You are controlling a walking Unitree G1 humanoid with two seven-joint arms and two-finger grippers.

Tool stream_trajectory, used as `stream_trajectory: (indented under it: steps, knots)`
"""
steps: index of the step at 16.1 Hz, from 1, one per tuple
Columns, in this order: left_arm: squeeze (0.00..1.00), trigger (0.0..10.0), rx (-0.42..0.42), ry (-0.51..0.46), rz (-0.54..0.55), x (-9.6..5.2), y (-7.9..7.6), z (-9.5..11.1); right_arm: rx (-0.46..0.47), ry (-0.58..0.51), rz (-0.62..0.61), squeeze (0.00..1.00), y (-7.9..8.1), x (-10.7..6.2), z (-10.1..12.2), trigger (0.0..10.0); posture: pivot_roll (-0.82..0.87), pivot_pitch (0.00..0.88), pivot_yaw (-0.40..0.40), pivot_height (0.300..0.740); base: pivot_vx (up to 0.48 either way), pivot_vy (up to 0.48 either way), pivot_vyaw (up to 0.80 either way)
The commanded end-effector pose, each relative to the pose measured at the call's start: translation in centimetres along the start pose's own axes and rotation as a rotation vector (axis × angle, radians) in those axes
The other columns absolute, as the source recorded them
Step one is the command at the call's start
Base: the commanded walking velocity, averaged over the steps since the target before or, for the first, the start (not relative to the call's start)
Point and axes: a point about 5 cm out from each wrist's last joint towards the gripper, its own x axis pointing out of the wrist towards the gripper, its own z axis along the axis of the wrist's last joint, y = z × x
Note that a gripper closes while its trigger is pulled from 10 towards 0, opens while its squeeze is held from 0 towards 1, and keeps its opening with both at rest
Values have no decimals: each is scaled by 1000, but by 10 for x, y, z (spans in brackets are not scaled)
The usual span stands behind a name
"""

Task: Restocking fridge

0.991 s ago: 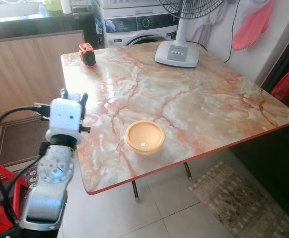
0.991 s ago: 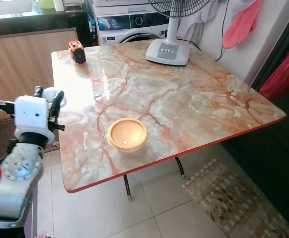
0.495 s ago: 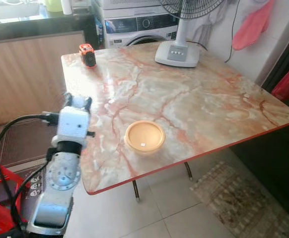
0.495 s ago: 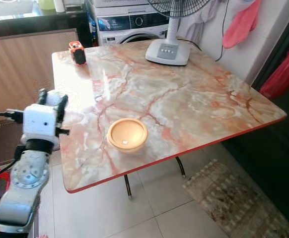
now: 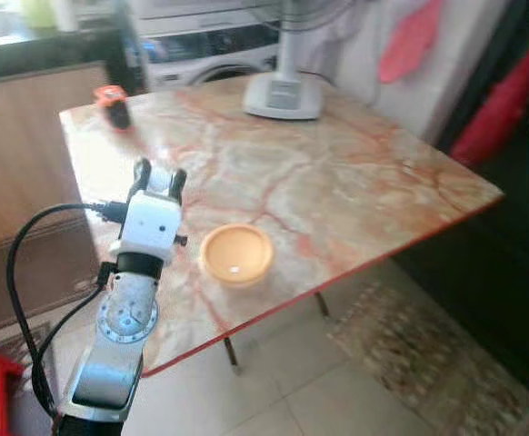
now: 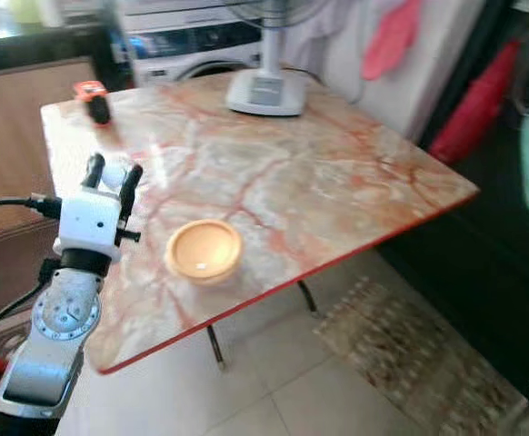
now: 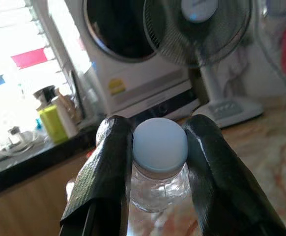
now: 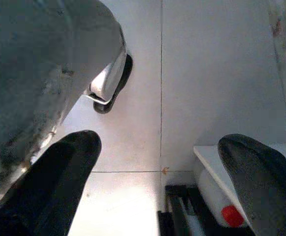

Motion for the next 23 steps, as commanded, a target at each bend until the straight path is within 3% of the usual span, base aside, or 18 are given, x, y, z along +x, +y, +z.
stream_trajectory:
  steps: [1,3,4,5,7,9,12,19,23]
  knots:
    - [0,10000,22,-39,27,4,4,6,67,-1,-22,0,-1,-1,-4,10000,104,0,-19,740,0,0,-769]
    - [0,10000,27,-43,26,3,4,7,158,-27,-85,0,-3,-2,-5,10000,104,0,-21,740,0,0,-769]
    - [0,10000,28,-41,40,3,5,6,377,-44,-144,0,-2,-2,-11,10000,97,0,-16,740,0,0,-769]
    - [0,10000,23,-48,54,4,5,8,438,-33,-174,0,-2,-3,-14,10000,103,0,-16,740,0,0,-769]
    - [0,10000,39,-58,41,6,4,9,453,-20,-181,0,-2,-3,-15,10000,105,0,-15,740,0,0,-763]
    - [0,10000,64,-62,42,7,5,10,529,-11,-197,0,0,-3,-18,10000,105,0,-9,740,0,-157,-769]
    - [0,10000,45,-57,38,7,4,9,488,-13,-177,0,0,-2,-16,10000,104,0,-7,740,0,-109,-767]
    - [0,10000,42,-55,48,7,4,9,514,-9,-189,0,0,-3,-18,10000,102,0,-8,740,0,-88,-769]
    - [0,10000,25,-67,23,7,0,11,473,-8,-176,0,0,-3,-17,10000,107,0,-9,740,0,0,-769]
